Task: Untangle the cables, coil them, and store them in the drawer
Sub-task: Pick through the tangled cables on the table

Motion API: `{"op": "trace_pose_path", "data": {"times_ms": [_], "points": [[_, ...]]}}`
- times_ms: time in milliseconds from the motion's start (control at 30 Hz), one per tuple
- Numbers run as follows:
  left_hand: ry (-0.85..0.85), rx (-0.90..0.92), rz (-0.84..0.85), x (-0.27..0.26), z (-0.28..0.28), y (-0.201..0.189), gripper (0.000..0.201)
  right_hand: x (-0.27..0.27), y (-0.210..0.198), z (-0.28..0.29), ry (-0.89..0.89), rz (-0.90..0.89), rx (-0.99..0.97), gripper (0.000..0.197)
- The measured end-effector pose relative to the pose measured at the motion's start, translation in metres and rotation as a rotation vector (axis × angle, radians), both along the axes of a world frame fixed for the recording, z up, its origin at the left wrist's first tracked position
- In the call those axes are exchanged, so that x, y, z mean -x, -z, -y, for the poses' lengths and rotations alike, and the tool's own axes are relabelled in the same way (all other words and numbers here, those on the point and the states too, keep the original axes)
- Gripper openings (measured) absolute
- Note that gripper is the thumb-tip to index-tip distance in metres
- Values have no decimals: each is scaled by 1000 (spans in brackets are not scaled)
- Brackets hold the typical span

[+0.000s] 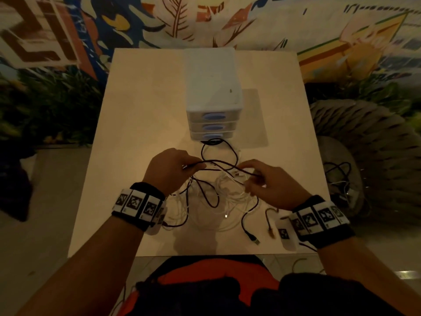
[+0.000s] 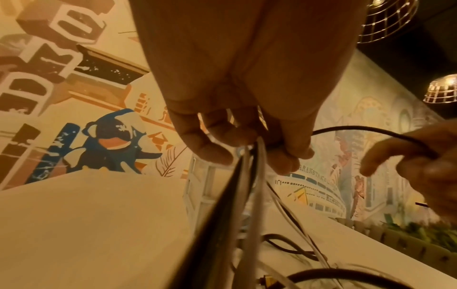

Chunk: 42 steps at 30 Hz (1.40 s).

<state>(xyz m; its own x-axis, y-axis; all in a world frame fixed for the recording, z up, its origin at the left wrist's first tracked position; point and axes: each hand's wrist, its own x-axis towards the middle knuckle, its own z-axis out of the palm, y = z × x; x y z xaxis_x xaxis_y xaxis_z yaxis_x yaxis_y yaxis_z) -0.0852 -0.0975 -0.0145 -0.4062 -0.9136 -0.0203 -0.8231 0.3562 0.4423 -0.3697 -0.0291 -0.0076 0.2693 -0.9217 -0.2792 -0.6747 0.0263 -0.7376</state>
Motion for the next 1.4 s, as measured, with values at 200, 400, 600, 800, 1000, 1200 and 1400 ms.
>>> {"op": "trace_pose_path", "data": {"times_ms": [200,400,600,800,1000,1200,1400], "points": [[38,-10,-234,5,-5,-2,33,-58,-20,24,-39,11,112,29],[-152,-269,-201,-29,-8,5,69,-52,-20,32,70,67,172,29],[-122,-296,-225,-35,-15,11,24,-44,-18,37,37,-2,170,23],[-127,-313,-419,-30,-16,3,22,-56,-12,39,5,7,137,21],[-148,-422,-553,-31,-11,-4,28,-74,-1,39,89,104,109,22],[-73,-454,-602,-40,-6,-7,52,-80,1,46,103,173,7,22],[-122,-324,-496,-34,1,-6,68,-92,-7,57,-84,98,-20,21]]}}
